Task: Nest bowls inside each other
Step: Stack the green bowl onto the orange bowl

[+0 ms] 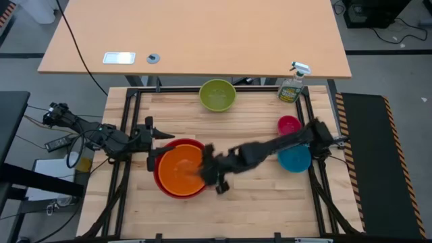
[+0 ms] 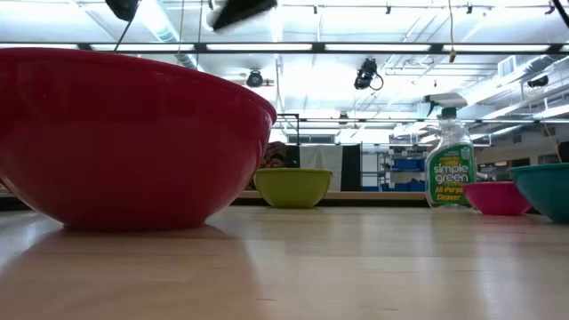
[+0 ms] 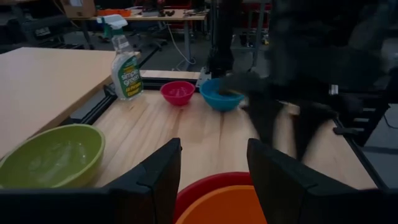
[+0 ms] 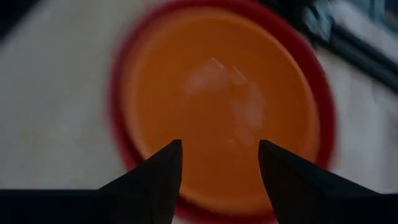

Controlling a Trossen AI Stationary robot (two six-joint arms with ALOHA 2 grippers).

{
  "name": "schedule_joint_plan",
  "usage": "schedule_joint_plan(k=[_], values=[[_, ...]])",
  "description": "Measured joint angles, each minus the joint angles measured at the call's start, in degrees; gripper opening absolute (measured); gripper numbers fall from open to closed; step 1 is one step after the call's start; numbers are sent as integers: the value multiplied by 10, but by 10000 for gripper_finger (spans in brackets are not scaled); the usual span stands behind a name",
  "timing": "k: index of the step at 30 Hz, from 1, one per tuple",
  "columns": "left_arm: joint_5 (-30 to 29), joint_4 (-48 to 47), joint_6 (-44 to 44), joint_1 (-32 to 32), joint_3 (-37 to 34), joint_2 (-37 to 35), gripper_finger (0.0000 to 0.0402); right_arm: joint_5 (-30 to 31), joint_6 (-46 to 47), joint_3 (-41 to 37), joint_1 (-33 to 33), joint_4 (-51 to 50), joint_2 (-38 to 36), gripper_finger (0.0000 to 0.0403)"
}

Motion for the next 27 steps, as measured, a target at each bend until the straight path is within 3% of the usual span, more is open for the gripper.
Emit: schedule_joint_plan(k=[5, 12, 17, 20, 27], values=[[-1, -1, -9, 2, 0, 0, 188, 27, 8, -98, -74, 11, -78, 210], [-38, 0, -9, 2, 0, 1, 188, 77, -58, -264, -205, 174, -136, 215], [-59, 0, -8, 2, -1, 6, 188, 68, -69, -276, -297, 187, -96, 239], [-61, -1, -8, 5, -1, 10, 188, 32, -72, -268, -341, 171, -66, 262], [-62, -2, -8, 8, -1, 12, 188, 28, -126, -260, -380, 160, -21, 296]])
